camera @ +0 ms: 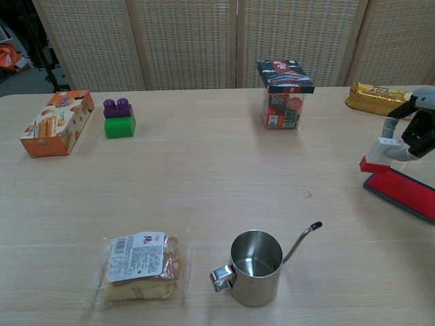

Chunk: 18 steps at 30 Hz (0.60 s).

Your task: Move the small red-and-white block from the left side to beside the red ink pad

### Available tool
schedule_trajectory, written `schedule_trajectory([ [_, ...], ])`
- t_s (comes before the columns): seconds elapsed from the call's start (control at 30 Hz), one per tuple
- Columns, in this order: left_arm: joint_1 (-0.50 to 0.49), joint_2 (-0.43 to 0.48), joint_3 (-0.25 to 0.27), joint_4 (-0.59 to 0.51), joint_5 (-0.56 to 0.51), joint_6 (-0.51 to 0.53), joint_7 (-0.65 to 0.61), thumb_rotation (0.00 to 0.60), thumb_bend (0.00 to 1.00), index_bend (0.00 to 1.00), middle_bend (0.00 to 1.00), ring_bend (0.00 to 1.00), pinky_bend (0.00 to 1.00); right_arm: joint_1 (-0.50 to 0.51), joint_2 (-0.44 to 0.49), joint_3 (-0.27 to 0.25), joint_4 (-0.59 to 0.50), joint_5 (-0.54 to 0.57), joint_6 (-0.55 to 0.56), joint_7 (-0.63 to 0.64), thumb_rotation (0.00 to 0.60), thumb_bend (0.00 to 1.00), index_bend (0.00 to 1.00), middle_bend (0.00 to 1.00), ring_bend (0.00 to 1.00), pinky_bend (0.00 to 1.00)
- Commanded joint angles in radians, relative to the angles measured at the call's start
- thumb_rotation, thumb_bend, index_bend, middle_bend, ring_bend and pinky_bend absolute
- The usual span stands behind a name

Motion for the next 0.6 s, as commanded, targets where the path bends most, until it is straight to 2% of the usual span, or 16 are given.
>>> schedule_trajectory([
  [0.03,0.001,0.001,0.000,0.000,0.001,0.000,-0.003,0.600,0.05,0.00,0.00,0.00,0.00,0.035,-0.023,-0.010,-0.018,0.011,0.018,-0.062,0.600,0.67,0.58,0.88,0.92,1.00],
  [0.33,0.003,0.006,-0.001,0.006,-0.002,-0.003,-0.015,0.600,0.05,0.00,0.00,0.00,0.00,0.091,-0.136,-0.051,0.040,0.053,0.003,-0.140,0.600,0.67,0.58,0.88,0.92,1.00],
  [0.6,0.002,0.008,-0.002,0.010,-0.006,-0.008,-0.021,0.600,0.05,0.00,0.00,0.00,0.00,0.101,-0.178,-0.059,0.091,0.060,-0.011,-0.126,0.600,0.69,0.58,0.88,0.92,1.00],
])
